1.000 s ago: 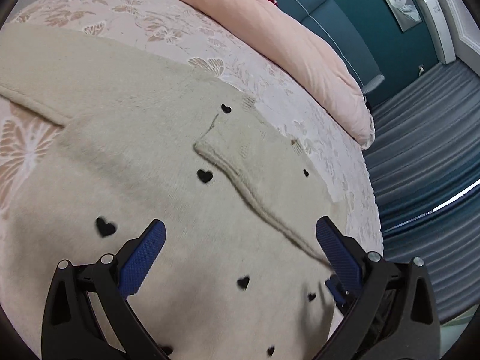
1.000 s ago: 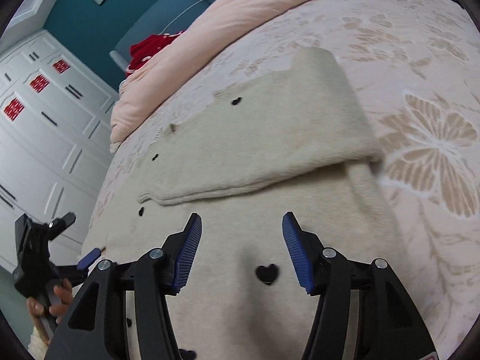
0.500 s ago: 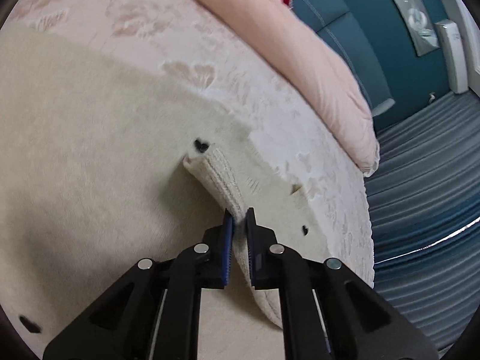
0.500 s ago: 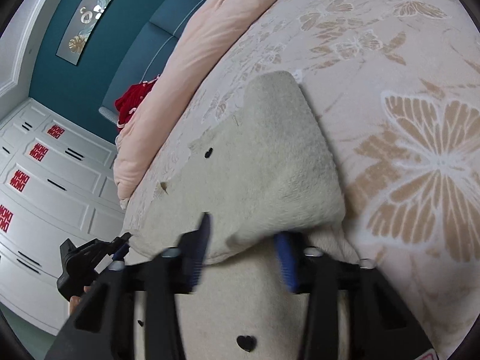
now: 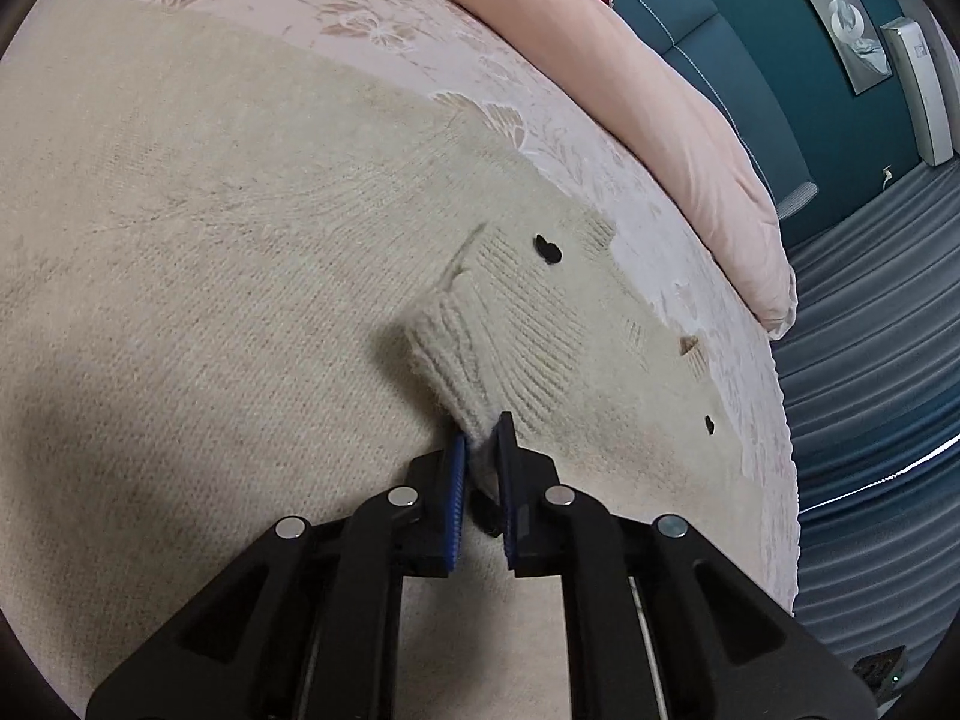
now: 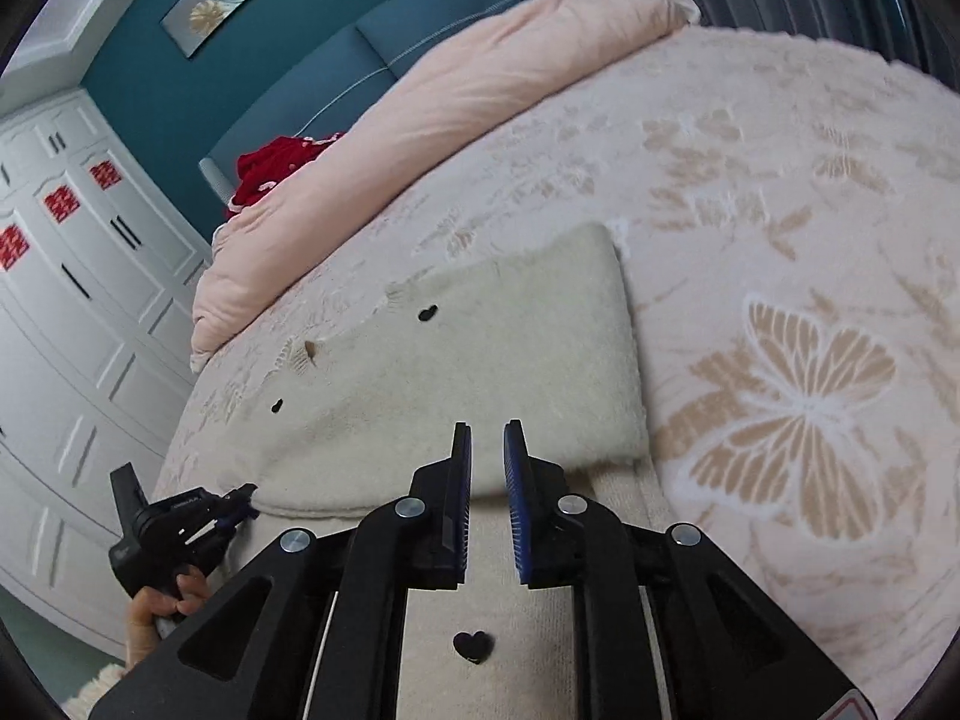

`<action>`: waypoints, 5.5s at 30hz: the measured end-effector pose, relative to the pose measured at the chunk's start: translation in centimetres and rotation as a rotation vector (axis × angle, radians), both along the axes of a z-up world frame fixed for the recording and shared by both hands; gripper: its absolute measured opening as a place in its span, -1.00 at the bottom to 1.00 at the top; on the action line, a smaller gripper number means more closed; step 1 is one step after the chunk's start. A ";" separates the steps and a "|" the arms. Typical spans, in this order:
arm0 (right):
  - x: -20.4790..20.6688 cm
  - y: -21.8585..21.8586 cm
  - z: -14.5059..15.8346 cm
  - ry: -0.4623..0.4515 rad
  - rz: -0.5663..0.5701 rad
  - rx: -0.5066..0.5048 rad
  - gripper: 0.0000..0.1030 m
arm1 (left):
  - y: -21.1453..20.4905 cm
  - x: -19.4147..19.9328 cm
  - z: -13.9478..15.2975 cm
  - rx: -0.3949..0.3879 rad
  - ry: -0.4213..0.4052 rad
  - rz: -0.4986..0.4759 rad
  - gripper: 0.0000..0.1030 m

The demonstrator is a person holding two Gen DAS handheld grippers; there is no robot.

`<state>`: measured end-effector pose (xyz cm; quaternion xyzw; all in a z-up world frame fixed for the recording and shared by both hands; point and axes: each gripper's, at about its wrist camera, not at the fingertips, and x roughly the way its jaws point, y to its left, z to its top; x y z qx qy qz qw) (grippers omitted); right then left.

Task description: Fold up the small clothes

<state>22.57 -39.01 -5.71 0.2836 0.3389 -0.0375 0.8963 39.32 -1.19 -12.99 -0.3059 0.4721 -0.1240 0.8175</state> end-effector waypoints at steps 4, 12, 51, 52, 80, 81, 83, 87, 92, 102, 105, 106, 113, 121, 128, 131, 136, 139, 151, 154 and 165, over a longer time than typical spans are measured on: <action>3.4 0.5 -0.5 0.051 0.040 -0.070 -0.73 | -0.2 0.1 0.1 0.022 -0.001 -0.001 -0.80; 0.5 1.9 -2.5 0.160 0.006 -0.059 -0.63 | 3.4 -2.6 2.0 -0.040 -0.053 0.023 -0.28; -14.3 14.0 -0.1 0.225 0.127 -0.056 0.08 | -2.9 -9.7 16.3 0.081 -0.311 -0.303 -0.73; -14.4 13.5 0.0 0.228 0.120 -0.075 0.09 | -3.7 -10.3 14.6 0.078 -0.270 -0.320 -0.61; 7.0 12.3 12.5 -0.151 0.260 -0.047 -0.89 | 12.2 -5.2 5.7 -0.226 -0.034 0.266 -0.78; 7.3 11.5 13.7 -0.181 0.248 -0.064 -0.89 | 11.8 -5.0 5.7 -0.231 -0.036 0.253 -0.77; 8.2 9.6 12.9 -0.135 0.202 -0.137 -0.89 | 10.9 -4.6 5.0 -0.237 -0.014 0.216 -0.71; 10.9 4.7 1.7 0.203 0.114 -0.122 -0.89 | 9.1 -4.3 2.2 -0.132 0.059 0.198 -0.72; 9.8 2.7 -1.7 0.212 0.074 0.001 -0.90 | 9.2 -4.3 1.5 -0.081 0.043 0.198 -0.72; 7.9 4.9 -0.5 0.233 -0.020 -0.284 -0.64 | 9.3 -5.4 0.9 0.014 -0.117 0.108 -0.69; 7.9 8.6 3.4 0.092 0.000 -0.327 -0.62 | 9.4 -6.2 0.0 -0.021 -0.181 0.122 -0.68; 8.7 10.9 4.4 0.055 0.059 -0.324 -0.62 | 9.7 -6.2 -0.2 -0.052 -0.185 0.132 -0.68; 18.6 29.0 -0.1 0.174 0.589 -0.173 -0.68 | 10.3 -6.6 -0.8 -0.108 -0.230 0.129 -0.69; 18.4 16.0 -3.1 0.225 0.293 -0.098 -1.00 | 10.2 -6.6 -1.1 -0.111 -0.253 0.120 -0.70; 10.1 1.7 -0.8 0.158 0.004 -0.034 -0.72 | 9.9 -6.6 -1.1 -0.086 -0.251 0.117 -0.70; 10.6 1.9 -3.6 0.304 0.063 -0.152 -0.76 | 9.7 -6.5 -1.0 -0.078 -0.244 0.117 -0.70; 5.2 2.8 -1.3 0.259 0.026 -0.236 -0.47 | 9.7 -6.2 -0.7 -0.065 -0.223 0.114 -0.70; -1.6 4.0 0.4 0.214 0.065 -0.287 0.11 | 10.2 -6.8 0.2 -0.047 -0.171 0.102 -0.70; -24.3 4.4 -2.2 0.369 0.071 -0.091 0.49 | 19.3 -26.2 3.5 0.195 0.044 0.029 0.82; -23.8 6.1 -3.2 0.360 0.109 0.003 0.54 | 18.2 -27.3 3.8 0.214 0.032 -0.001 0.84; -18.2 7.3 -1.9 0.265 0.020 0.252 -0.79 | 13.7 -23.9 4.3 0.008 0.233 -0.059 -0.85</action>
